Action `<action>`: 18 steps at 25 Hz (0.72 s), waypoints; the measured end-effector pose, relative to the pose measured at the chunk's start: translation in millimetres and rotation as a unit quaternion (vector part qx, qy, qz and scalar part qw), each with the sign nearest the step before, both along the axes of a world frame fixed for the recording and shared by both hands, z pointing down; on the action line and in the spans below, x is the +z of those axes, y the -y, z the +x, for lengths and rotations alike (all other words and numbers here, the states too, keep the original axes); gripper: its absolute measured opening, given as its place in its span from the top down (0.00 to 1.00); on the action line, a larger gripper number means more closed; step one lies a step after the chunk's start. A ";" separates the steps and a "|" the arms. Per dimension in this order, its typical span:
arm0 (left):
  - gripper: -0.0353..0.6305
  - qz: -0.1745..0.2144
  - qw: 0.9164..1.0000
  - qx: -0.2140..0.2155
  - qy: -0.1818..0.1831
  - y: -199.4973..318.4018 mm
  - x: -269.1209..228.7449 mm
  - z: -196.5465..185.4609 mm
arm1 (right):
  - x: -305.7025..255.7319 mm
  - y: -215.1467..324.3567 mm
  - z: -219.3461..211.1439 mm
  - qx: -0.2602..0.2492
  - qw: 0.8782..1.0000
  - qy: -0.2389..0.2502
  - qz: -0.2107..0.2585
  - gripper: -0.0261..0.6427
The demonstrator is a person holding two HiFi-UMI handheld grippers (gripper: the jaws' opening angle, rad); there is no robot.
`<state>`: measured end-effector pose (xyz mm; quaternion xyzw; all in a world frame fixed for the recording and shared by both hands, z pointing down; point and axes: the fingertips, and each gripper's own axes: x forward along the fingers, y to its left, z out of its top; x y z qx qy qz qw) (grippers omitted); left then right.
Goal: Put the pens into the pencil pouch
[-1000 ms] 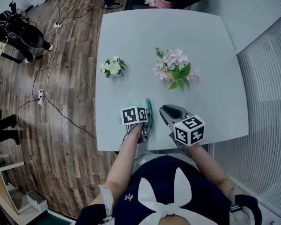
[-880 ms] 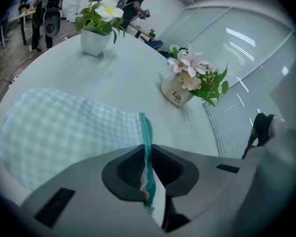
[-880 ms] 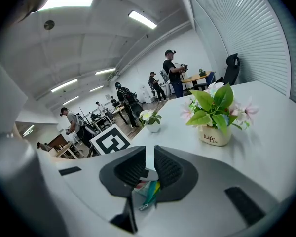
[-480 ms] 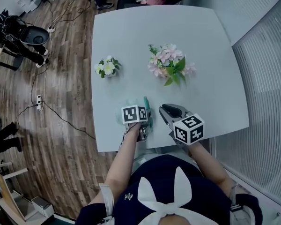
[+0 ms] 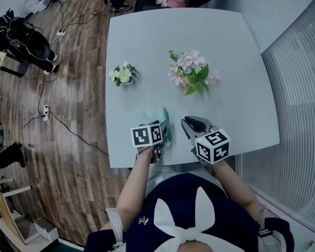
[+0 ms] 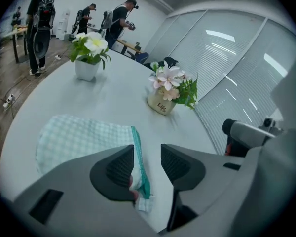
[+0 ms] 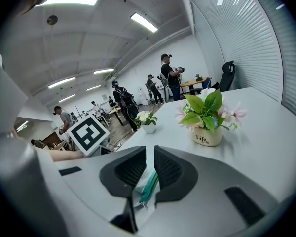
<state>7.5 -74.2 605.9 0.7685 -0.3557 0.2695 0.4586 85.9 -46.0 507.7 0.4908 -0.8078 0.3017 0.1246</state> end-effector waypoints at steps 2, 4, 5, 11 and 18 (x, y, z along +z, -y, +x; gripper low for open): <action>0.68 0.024 1.000 -0.011 -0.007 3.3 -17.3 -4.8 | -4.1 -0.7 0.5 0.004 1.000 -0.004 0.010 0.89; 0.70 0.054 0.998 -0.017 -0.017 5.7 -38.1 -7.0 | -8.9 -1.6 0.1 0.007 1.000 -0.007 0.019 0.90; 0.72 0.070 0.997 -0.018 -0.023 6.3 -48.8 -7.1 | -10.9 -2.2 -0.1 0.009 1.000 -0.008 0.023 0.91; 0.87 0.161 0.987 -0.007 -0.024 2.8 -101.4 -6.1 | -23.0 -6.6 -5.9 0.017 0.999 -0.009 0.045 0.95; 0.90 0.228 0.974 0.017 0.006 -9.9 -132.2 -1.4 | -40.6 -13.2 -9.5 0.019 0.997 -0.012 0.076 0.95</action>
